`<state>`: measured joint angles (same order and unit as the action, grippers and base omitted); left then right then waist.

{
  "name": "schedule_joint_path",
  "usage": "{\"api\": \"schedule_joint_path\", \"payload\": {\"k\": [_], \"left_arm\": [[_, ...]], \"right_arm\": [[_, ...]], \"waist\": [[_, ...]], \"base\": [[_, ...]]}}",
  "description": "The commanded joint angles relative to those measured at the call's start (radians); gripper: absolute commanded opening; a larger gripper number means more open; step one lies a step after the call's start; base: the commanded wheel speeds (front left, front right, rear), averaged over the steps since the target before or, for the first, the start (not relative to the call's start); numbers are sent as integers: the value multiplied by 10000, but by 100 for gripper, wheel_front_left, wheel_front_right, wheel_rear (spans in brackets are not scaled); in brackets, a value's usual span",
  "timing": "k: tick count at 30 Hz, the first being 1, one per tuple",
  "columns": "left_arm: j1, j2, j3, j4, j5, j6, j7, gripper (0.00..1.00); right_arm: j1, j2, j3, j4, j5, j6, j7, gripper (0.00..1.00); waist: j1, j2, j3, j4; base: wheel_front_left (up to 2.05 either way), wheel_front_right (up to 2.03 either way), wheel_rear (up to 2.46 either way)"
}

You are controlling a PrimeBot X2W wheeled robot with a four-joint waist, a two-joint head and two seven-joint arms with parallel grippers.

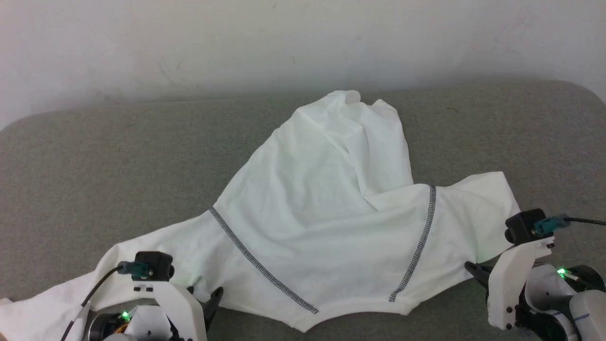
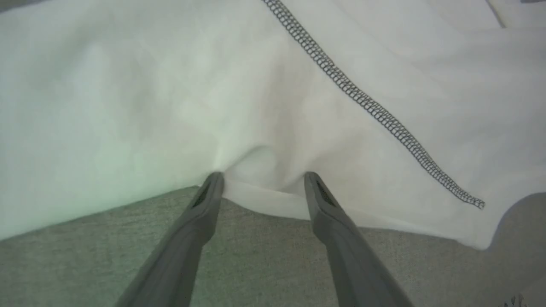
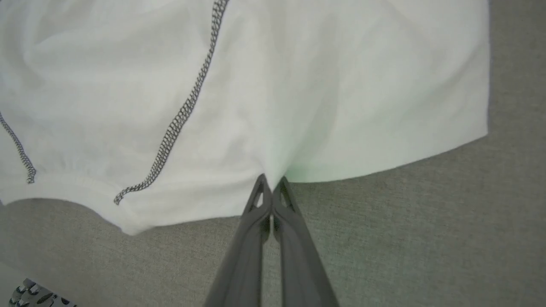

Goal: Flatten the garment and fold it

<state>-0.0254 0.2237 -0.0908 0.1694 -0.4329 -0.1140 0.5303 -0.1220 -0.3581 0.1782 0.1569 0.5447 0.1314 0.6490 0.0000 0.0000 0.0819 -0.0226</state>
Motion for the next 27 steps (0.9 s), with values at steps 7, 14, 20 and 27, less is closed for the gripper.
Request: {"api": "schedule_joint_path", "payload": {"k": [7, 14, 20, 27], "left_arm": [[471, 50, -1044, 324, -114, -94, 2026, 100], [516, 271, -1521, 184, 419, 166, 2538, 0], [177, 452, -1070, -461, 899, 591, 935, 0], [-537, 597, -168, -2531, 1281, 1126, -1331, 0]], "right_arm": [[247, 271, -146, -415, 19, -7, 296, 0], [247, 328, -215, -803, 174, -7, 136, 0], [271, 130, -623, -1618, -85, -7, -776, 0], [319, 174, -1743, -3268, -1145, -7, -2050, 0]], "waist": [[0, 0, 217, -337], [0, 0, 199, -320], [0, 0, -129, -174], [0, 0, -625, -37]], "base": [[0, 0, 0], [0, 0, 0], [0, 0, 0], [0, 0, 0]]}}
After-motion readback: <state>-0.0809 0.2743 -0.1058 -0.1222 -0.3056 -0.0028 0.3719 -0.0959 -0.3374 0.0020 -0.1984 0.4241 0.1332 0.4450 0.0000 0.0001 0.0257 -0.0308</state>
